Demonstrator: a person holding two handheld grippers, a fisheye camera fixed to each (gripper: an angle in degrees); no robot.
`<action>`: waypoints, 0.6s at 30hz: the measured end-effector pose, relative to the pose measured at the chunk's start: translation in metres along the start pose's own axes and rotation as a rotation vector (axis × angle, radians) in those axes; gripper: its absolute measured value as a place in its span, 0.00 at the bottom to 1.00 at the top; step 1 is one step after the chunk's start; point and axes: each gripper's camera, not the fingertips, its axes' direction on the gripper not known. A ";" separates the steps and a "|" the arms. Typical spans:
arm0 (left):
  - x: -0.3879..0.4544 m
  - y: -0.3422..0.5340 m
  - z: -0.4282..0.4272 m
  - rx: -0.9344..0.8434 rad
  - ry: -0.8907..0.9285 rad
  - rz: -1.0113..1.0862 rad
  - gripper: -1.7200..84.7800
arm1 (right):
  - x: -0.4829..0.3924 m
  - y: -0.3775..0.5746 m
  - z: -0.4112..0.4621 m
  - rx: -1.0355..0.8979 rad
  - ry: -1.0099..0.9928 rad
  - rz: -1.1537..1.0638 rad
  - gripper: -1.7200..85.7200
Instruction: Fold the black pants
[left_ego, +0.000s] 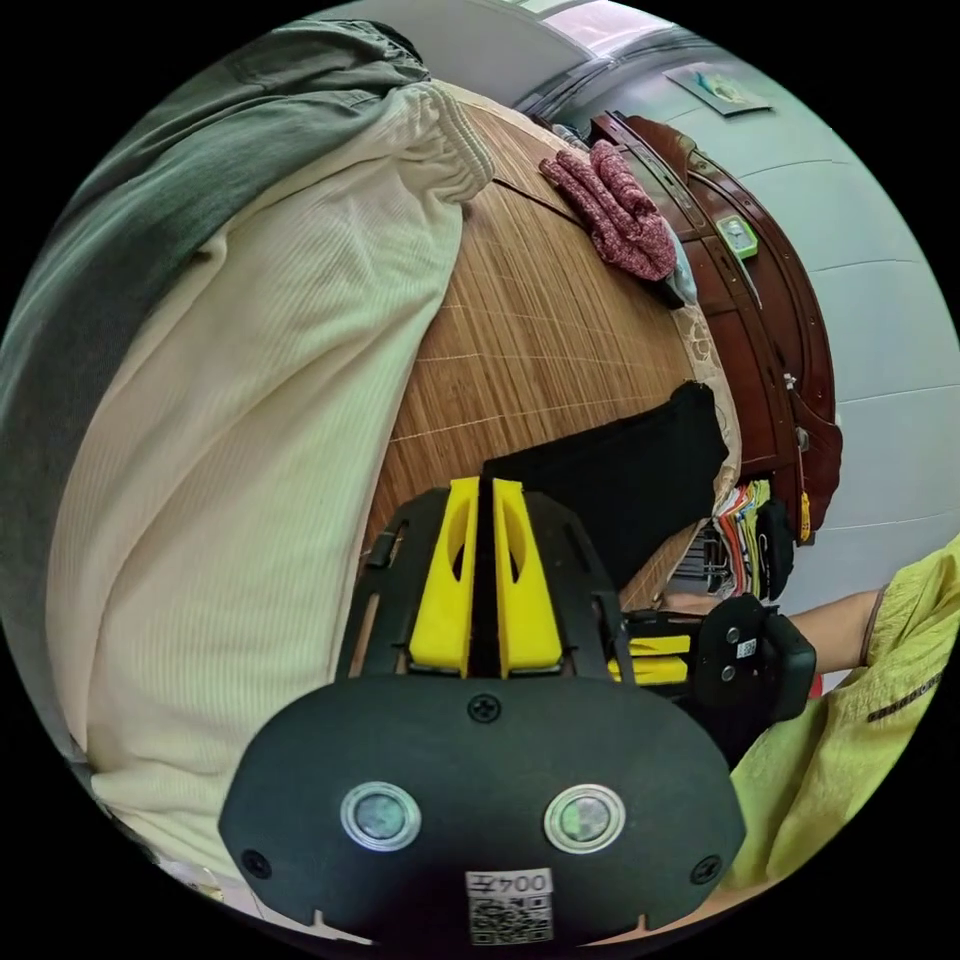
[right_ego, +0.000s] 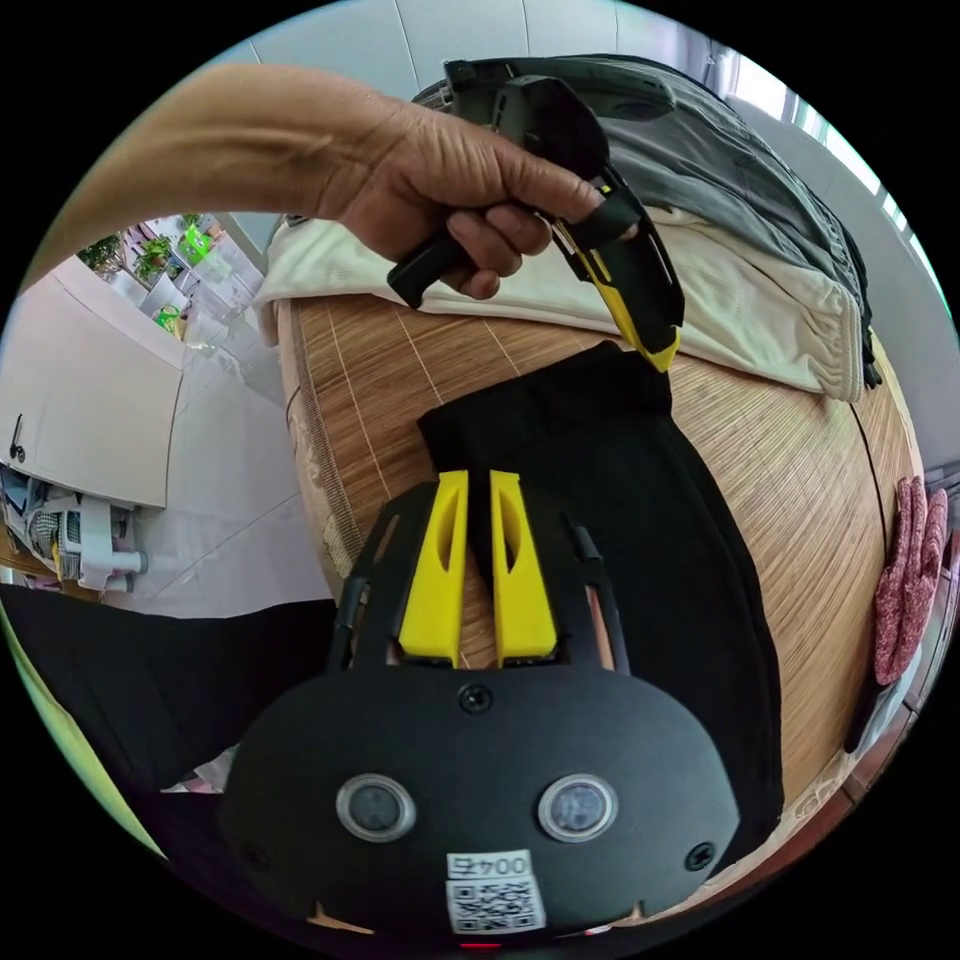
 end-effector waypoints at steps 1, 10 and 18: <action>0.000 0.000 0.000 0.000 -0.011 -0.017 0.05 | 0.001 0.003 0.000 -0.011 0.008 0.006 0.03; 0.008 -0.007 -0.031 0.048 -0.025 -0.080 0.04 | 0.002 0.020 -0.046 0.038 0.061 0.019 0.01; -0.038 -0.001 0.010 0.053 0.049 -0.244 0.05 | 0.011 0.029 -0.009 -0.081 0.044 -0.033 0.06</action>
